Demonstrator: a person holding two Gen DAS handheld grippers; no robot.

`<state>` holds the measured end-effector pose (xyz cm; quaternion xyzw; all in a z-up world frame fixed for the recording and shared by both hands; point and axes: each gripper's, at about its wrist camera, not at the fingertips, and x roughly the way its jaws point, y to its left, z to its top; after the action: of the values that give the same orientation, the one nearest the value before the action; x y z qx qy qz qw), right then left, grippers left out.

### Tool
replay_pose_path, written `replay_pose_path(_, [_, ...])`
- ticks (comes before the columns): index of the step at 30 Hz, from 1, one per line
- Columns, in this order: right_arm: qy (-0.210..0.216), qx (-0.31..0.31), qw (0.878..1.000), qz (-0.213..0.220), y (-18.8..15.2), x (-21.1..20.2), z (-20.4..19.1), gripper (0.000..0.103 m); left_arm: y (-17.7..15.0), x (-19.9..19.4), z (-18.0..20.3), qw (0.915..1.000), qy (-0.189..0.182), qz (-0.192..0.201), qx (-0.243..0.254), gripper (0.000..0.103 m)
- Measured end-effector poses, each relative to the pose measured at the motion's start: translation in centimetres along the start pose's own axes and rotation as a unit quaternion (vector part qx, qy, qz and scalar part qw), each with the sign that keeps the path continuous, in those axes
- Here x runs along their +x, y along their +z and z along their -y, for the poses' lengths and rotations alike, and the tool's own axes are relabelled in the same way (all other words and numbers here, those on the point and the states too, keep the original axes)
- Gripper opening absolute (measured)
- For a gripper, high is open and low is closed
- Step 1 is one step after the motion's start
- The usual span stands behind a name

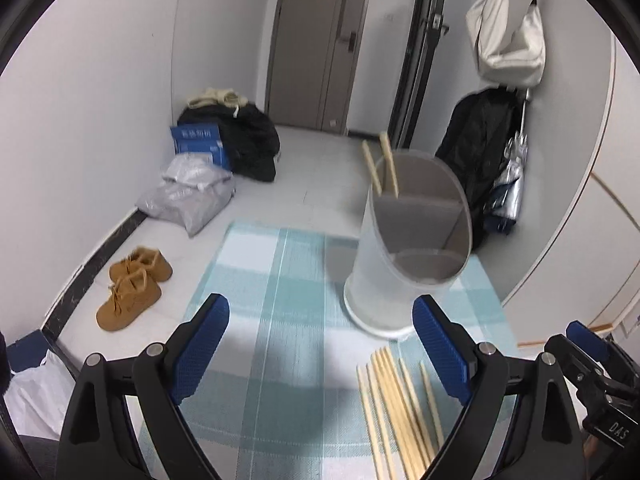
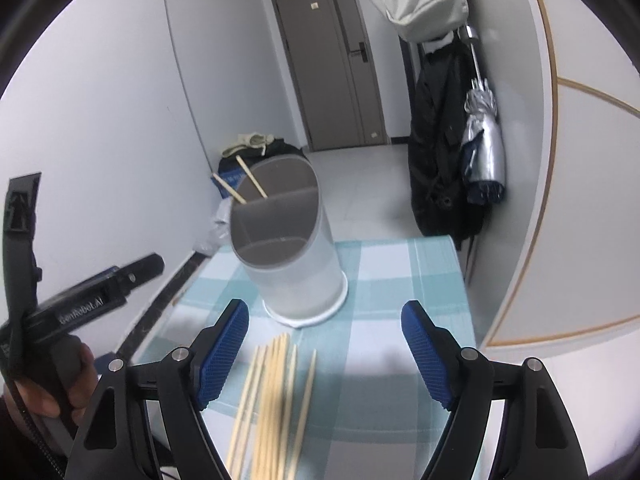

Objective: Organize utensils
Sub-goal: 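Move the open right tool back down to the chopsticks on the cloth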

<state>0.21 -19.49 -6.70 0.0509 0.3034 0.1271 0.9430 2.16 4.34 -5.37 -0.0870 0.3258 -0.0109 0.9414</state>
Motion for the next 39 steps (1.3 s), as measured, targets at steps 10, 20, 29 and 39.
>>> replay_pose_path(10, [-0.009,0.023,0.994,-0.106,-2.2,4.8,0.9,0.079,1.0,0.1,-2.3,0.9989,0.022,-0.021,-0.036,0.09])
replay_pose_path(20, [-0.038,-0.023,0.984,-0.173,-3.3,8.6,-0.9,0.069,1.1,1.6,-3.4,0.9966,0.05,-0.044,-0.049,0.09])
replay_pose_path(29, [-0.029,-0.028,0.978,-0.205,-3.4,11.6,-1.7,0.051,0.7,2.1,-5.2,0.9954,0.04,-0.06,-0.063,0.09])
replay_pose_path(39, [-0.062,-0.082,0.969,-0.226,-4.3,13.4,-3.9,0.027,0.3,3.3,-7.7,0.9898,0.036,-0.101,-0.094,0.09])
